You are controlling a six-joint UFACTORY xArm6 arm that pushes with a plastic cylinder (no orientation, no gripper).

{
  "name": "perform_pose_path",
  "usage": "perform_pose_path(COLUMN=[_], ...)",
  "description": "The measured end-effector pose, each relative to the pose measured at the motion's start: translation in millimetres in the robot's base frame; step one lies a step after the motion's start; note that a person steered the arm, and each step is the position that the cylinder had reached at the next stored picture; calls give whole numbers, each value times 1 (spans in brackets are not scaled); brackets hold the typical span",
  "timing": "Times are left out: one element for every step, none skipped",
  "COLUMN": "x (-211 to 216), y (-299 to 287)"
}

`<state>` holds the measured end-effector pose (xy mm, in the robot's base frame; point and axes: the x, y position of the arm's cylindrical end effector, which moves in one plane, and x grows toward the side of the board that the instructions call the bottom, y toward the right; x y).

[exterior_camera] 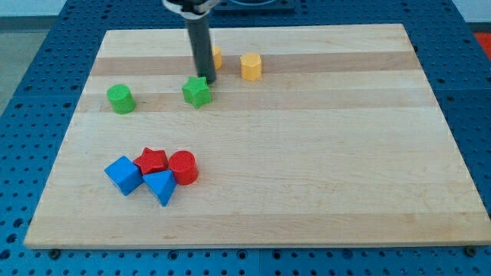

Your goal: Move the green star into the green circle

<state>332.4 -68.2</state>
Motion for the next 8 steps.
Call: perform_pose_path(x=[2, 35, 36, 36, 36, 36, 36, 36], y=[14, 14, 14, 5, -14, -37, -61, -83])
